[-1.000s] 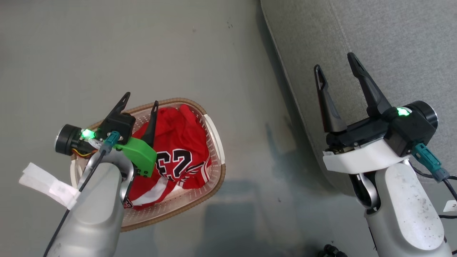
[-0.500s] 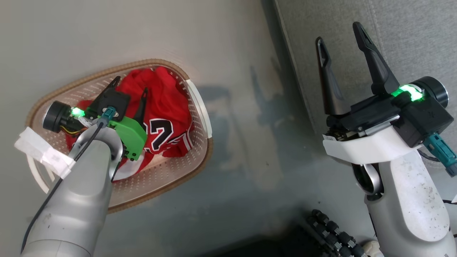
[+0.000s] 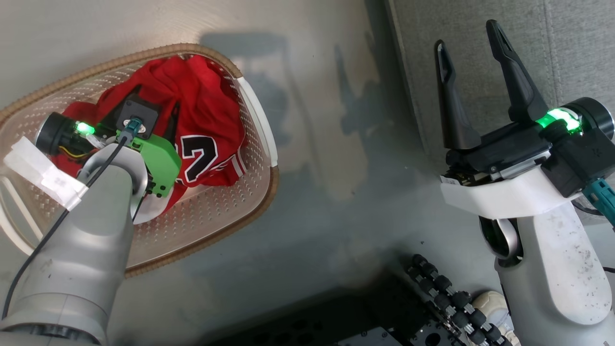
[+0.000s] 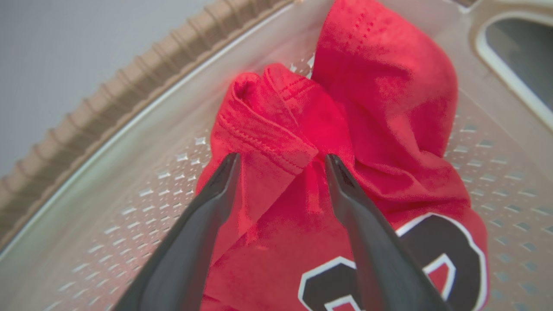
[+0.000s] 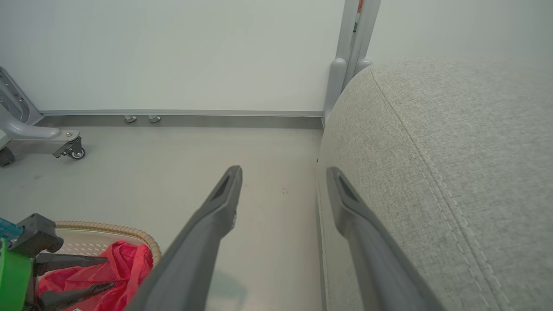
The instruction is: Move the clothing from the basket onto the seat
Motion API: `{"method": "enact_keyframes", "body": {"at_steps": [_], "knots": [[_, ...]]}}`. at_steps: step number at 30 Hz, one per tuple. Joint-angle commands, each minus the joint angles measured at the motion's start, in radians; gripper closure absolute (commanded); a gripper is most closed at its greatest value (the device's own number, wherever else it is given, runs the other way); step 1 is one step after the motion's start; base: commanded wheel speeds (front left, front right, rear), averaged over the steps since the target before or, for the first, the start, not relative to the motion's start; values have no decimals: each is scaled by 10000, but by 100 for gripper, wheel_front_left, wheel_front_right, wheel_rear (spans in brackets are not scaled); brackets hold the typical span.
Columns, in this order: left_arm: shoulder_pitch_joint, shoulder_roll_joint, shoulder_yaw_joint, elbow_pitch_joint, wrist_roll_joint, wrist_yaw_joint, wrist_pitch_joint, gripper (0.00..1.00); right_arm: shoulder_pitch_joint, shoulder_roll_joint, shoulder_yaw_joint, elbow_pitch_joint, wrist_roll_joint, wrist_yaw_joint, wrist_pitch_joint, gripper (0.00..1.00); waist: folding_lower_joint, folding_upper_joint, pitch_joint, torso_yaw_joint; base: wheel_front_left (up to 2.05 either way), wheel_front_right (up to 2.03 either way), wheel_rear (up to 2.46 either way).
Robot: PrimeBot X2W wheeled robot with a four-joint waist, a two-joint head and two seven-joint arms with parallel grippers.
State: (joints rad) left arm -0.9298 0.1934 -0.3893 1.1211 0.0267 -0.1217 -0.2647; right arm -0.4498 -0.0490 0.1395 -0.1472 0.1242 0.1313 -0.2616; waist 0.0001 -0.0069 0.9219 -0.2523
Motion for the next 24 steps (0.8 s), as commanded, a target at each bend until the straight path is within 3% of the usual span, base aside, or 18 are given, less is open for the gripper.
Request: {"method": "enact_keyframes", "body": {"at_steps": [1, 15, 24], "knots": [[-272, 73, -56, 122, 127, 53, 5, 0, -88, -14, -20, -48, 64, -10, -38, 0, -1, 69, 273, -31, 0, 0, 0], [-1037, -485, -539, 1408, -210, -91, 112, 0, 3, -14, -135, -92, 42, -10, -38, 0, -1, 69, 727, 166, 0, 0, 0], [-1042, -823, -1325, 1633, -685, -89, 935, 0, 4, -14, -162, -173, 49, -10, -38, 0, -1, 69, 798, 215, 0, 0, 0]]}}
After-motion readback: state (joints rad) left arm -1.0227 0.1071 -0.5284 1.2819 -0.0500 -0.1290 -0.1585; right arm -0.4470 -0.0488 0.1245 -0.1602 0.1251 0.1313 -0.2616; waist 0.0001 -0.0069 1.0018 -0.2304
